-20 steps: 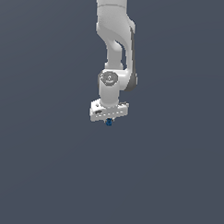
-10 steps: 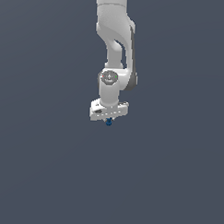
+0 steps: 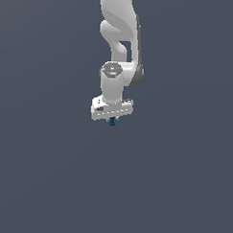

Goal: Pick up the object and move it to a goal position.

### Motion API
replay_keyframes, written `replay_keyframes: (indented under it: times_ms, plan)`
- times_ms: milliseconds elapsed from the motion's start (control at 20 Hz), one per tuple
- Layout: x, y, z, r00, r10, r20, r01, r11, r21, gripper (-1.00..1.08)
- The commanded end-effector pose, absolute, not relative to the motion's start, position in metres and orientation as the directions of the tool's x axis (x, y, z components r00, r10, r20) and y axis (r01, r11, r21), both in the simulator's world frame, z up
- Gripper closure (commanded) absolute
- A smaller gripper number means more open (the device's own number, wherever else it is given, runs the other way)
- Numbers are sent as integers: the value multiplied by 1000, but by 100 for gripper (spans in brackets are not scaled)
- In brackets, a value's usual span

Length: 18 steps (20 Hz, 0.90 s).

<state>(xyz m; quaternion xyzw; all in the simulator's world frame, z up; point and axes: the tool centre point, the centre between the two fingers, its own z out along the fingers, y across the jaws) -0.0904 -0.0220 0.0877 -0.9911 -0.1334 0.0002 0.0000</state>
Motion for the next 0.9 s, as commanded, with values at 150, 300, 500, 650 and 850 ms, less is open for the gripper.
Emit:
replay_keyframes:
  times_ms: [150,300,500,650,850]
  plan:
    - [-94,-28,132,964,264,1,264,-964,0,108]
    - [-96,-33,162,964,265,1,265,-964,0,108]
    - [-99,-39,204,964,265,1,265,-964,-1,108]
    - [-102,-43,235,964,265,1,265,-964,-2,108]
    - [-104,-49,276,964,265,1,265,-964,-2,108]
